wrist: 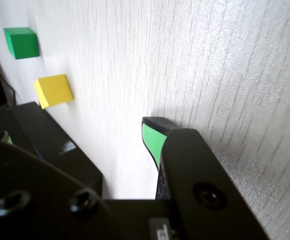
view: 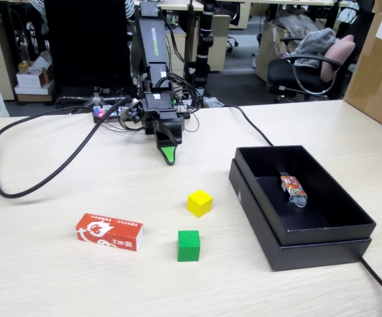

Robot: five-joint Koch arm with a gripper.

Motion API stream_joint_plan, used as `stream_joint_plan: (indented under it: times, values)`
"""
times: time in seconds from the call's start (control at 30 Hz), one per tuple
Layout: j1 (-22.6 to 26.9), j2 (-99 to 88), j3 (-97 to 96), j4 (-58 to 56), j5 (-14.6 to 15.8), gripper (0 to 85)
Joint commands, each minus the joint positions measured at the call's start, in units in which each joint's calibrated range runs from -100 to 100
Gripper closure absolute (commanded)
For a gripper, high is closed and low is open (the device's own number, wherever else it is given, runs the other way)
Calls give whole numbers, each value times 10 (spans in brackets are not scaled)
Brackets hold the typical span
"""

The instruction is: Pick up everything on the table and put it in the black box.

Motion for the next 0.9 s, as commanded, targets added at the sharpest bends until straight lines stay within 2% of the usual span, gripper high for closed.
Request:
stream_joint_plan:
  times: [0.0,0.27,0.57,0.67,0.87]
  values:
    - [3,1,-6,-8,1,360]
    - [14,19,32,-23,4,362]
    - [13,34,302,-348,12,355]
    - [12,39,384,-423,12,329]
    - [11,46,506,-535,21,354]
